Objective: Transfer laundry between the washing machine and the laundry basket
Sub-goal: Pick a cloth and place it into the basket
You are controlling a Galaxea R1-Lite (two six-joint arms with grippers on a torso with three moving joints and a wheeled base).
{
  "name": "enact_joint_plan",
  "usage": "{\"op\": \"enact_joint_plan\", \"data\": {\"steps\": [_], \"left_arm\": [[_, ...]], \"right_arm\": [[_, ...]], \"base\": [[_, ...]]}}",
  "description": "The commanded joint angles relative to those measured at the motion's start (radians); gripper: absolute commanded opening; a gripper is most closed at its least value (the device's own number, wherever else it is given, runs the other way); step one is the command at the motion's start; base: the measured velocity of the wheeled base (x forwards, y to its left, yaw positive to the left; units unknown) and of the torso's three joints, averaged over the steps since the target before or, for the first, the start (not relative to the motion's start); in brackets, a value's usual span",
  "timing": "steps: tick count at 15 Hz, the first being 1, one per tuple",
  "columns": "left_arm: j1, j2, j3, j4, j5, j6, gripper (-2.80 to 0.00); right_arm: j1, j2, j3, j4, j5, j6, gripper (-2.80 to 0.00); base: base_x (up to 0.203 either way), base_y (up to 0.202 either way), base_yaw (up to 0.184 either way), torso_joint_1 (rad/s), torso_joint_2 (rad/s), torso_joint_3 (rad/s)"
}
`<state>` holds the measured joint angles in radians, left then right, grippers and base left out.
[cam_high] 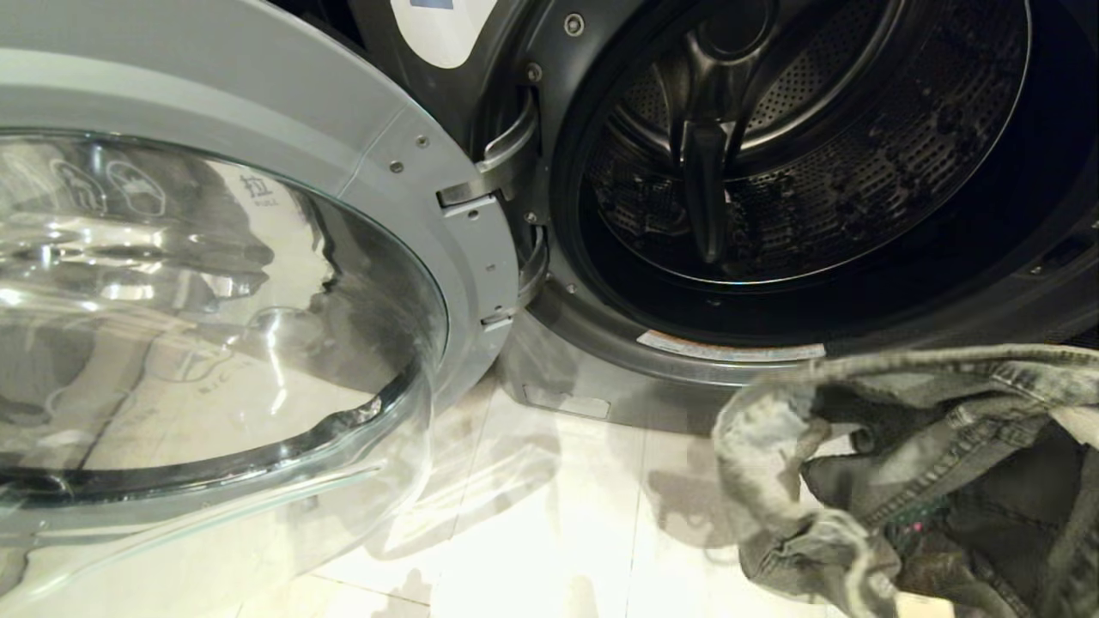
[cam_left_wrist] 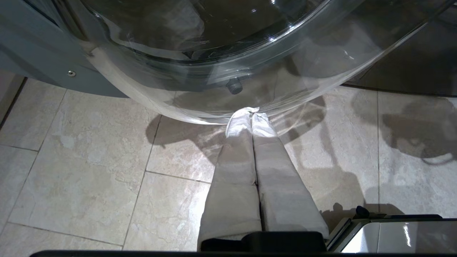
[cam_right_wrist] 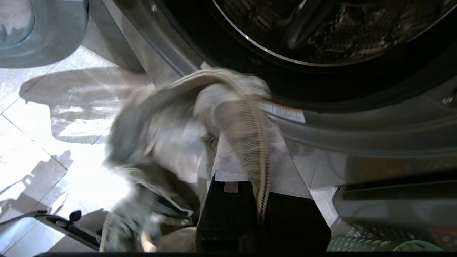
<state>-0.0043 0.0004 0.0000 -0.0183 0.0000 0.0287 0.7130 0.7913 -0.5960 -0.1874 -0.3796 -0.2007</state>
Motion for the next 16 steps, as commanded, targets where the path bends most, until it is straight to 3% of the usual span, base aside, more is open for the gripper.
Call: {"op": "enact_joint_plan", "data": {"steps": [1,6,16], "left_arm": [[0.0,0.0,0.006,0.0,0.0,0.0,-2.8],[0.0,0.0,0.005,0.0,0.0,0.002,-2.8],[0.0,0.0,0.006,0.0,0.0,0.001,-2.8]], "right_arm": [[0.0,0.03,-0.017,-0.001,-0.002,-0.006,-2.8],[0.0,0.032,-0.034,-0.001,0.039,-0.037,-2.8],[0.0,0.036,-0.038,-0.001,0.041,-0.051,-2.8]], "base": [[0.0,0.0,0.0,0.0,0.0,0.0],[0.0,0.0,0.0,0.0,0.0,0.0],[0.0,0.0,0.0,0.0,0.0,0.0]]}}
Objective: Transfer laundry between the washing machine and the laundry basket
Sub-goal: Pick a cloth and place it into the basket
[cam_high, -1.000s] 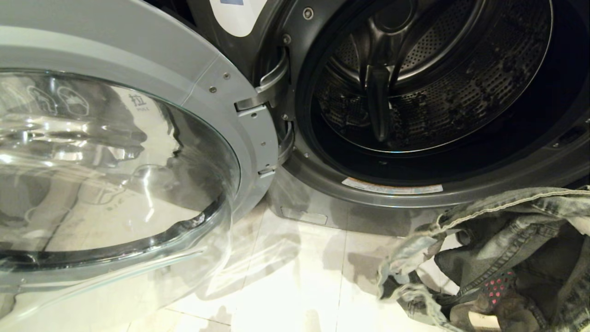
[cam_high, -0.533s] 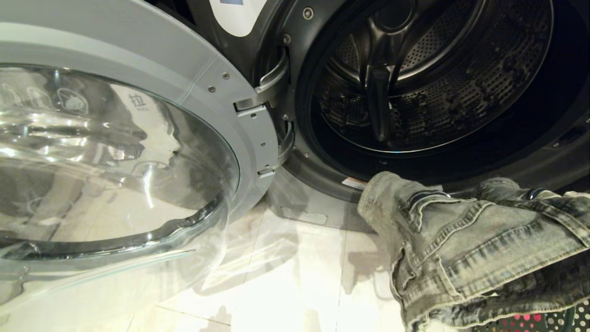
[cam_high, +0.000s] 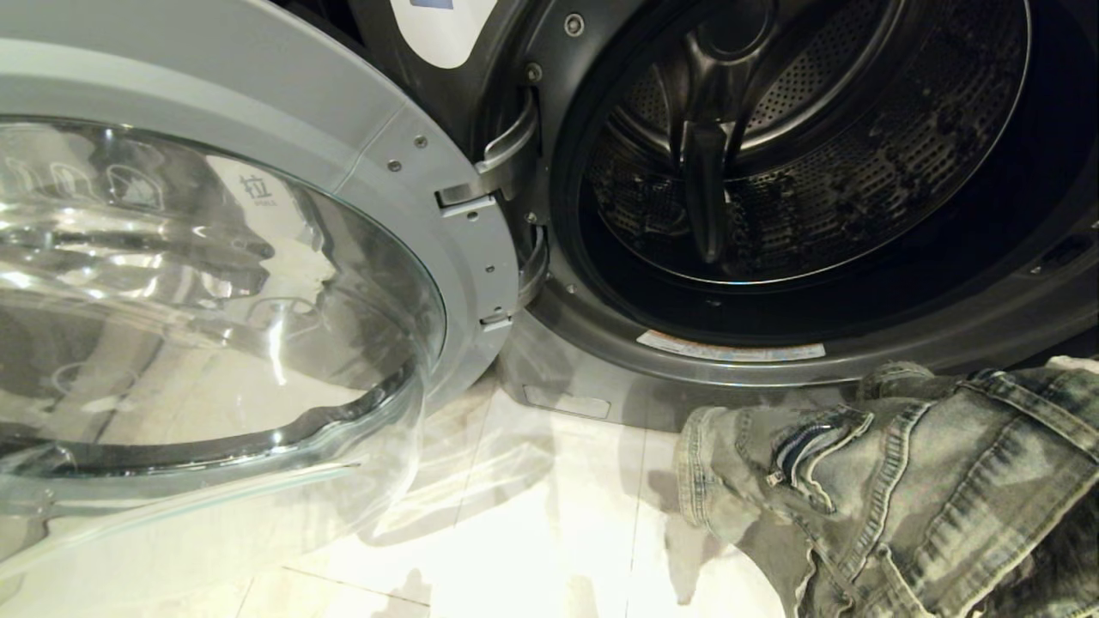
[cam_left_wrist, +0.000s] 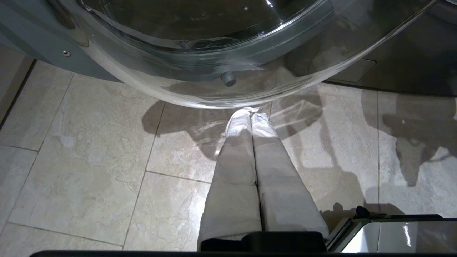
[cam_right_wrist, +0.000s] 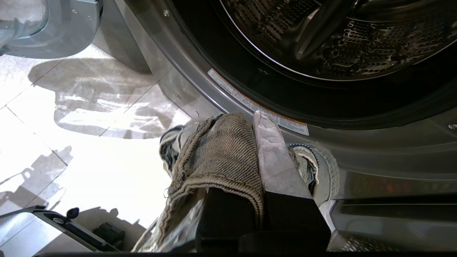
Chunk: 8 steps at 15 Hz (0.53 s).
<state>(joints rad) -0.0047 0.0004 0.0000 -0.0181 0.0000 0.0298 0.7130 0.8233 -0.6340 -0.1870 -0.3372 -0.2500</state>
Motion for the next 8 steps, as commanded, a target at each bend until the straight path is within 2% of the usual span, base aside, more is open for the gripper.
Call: {"op": "enact_joint_plan", "data": {"steps": [1,8], "left_arm": [[0.0,0.0,0.006,0.0,0.0,-0.001,-2.8],[0.0,0.0,0.006,-0.002,0.0,0.001,-2.8]], "right_arm": [[0.002,0.007,-0.001,-0.002,-0.002,-0.002,-2.8],[0.003,0.016,0.001,-0.003,0.012,-0.017,-2.8]], "base": [[0.0,0.0,0.0,0.0,0.0,0.0],[0.0,0.0,0.0,0.0,0.0,0.0]]}}
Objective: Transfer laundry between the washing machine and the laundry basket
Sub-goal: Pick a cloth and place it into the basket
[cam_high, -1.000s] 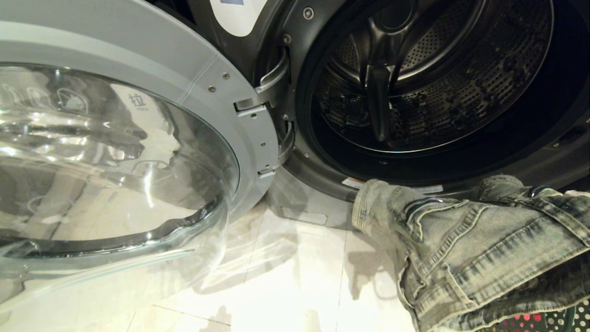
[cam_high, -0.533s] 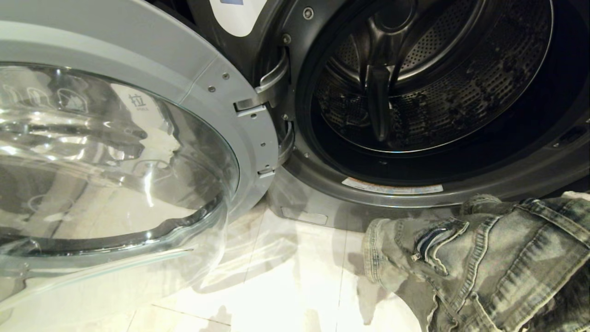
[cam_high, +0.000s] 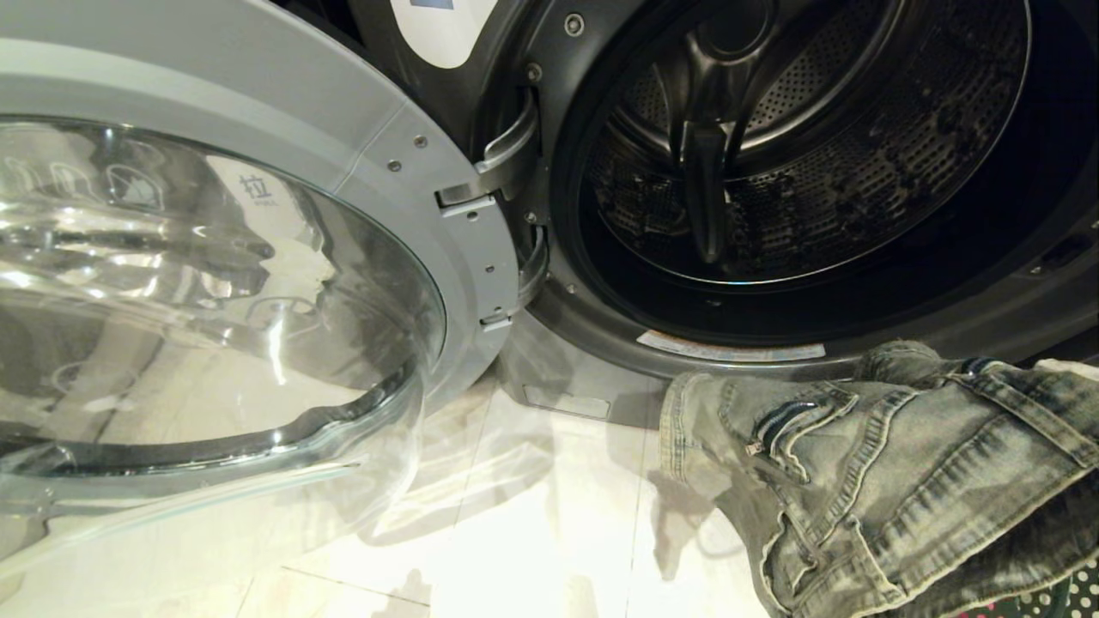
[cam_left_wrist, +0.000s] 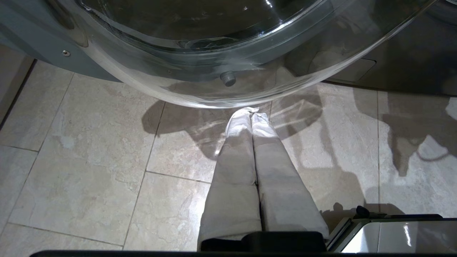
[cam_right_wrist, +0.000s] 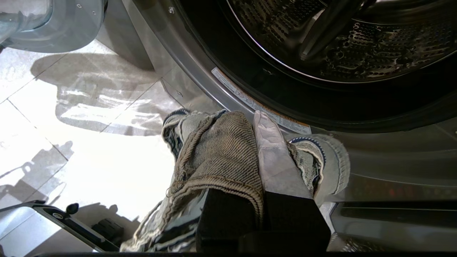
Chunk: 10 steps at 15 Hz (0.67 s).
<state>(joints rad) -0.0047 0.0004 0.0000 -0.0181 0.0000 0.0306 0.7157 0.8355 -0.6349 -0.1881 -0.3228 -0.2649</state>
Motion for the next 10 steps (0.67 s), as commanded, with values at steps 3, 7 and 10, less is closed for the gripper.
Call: {"op": "enact_joint_plan", "data": {"steps": [3,7,10], "left_arm": [[0.0,0.0,0.006,-0.002,0.0,0.0,-2.8],[0.0,0.0,0.006,-0.001,0.0,0.0,-2.8],[0.0,0.0,0.006,-0.002,0.0,0.0,-2.8]], "right_arm": [[0.001,0.011,0.001,-0.002,-0.002,-0.004,-2.8],[0.001,0.016,0.001,-0.005,-0.002,-0.005,-2.8],[0.001,0.016,0.001,-0.005,-0.002,-0.005,-2.8]], "base": [[0.0,0.0,0.0,0.0,0.0,0.0],[0.002,0.001,-0.018,-0.001,0.0,0.001],[0.002,0.007,-0.153,0.002,0.0,-0.001]]}}
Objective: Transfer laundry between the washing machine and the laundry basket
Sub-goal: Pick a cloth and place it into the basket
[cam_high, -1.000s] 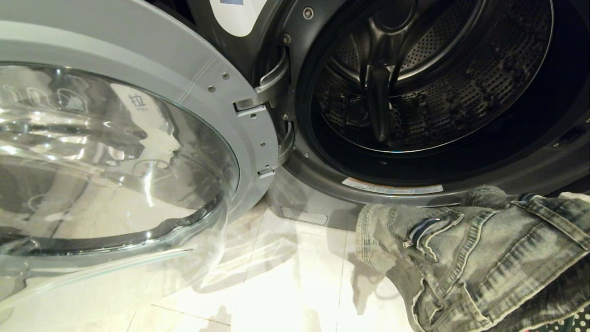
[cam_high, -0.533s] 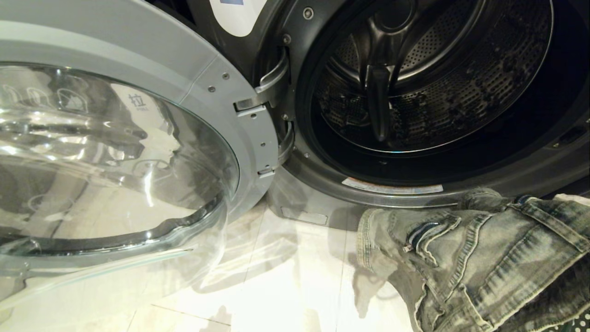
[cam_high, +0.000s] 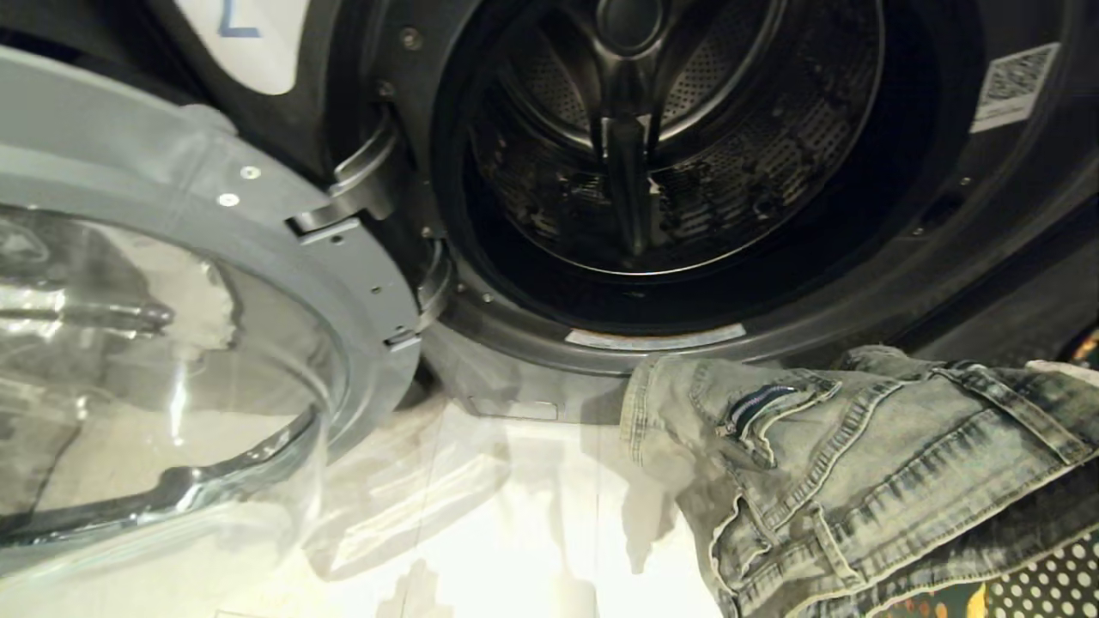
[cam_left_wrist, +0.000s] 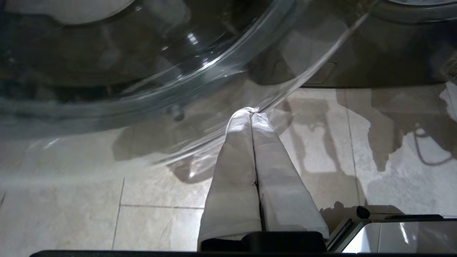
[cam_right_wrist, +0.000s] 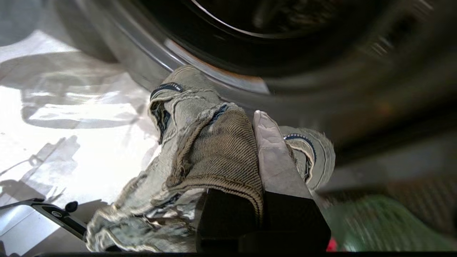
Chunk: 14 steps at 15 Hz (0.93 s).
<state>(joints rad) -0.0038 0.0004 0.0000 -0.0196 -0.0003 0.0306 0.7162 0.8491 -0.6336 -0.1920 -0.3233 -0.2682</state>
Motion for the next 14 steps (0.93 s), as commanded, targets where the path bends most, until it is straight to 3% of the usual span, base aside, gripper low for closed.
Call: {"op": "enact_joint_plan", "data": {"steps": [1,9,14], "left_arm": [[-0.001,0.0,0.005,0.001,0.0,0.0,-2.8],[-0.001,0.0,0.006,0.0,0.0,0.0,-2.8],[-0.001,0.0,0.006,0.0,0.0,-0.001,-2.8]], "right_arm": [[0.0,0.002,0.0,-0.001,-0.002,-0.002,-2.8],[-0.001,0.002,-0.006,-0.001,-0.002,-0.003,-2.8],[-0.021,0.065,-0.091,-0.036,-0.015,-0.019,-2.8]], "base": [[0.0,0.007,-0.175,0.006,0.0,0.006],[0.001,0.007,-0.174,0.003,0.0,0.004],[0.001,0.006,-0.139,0.003,0.0,0.004]]}}
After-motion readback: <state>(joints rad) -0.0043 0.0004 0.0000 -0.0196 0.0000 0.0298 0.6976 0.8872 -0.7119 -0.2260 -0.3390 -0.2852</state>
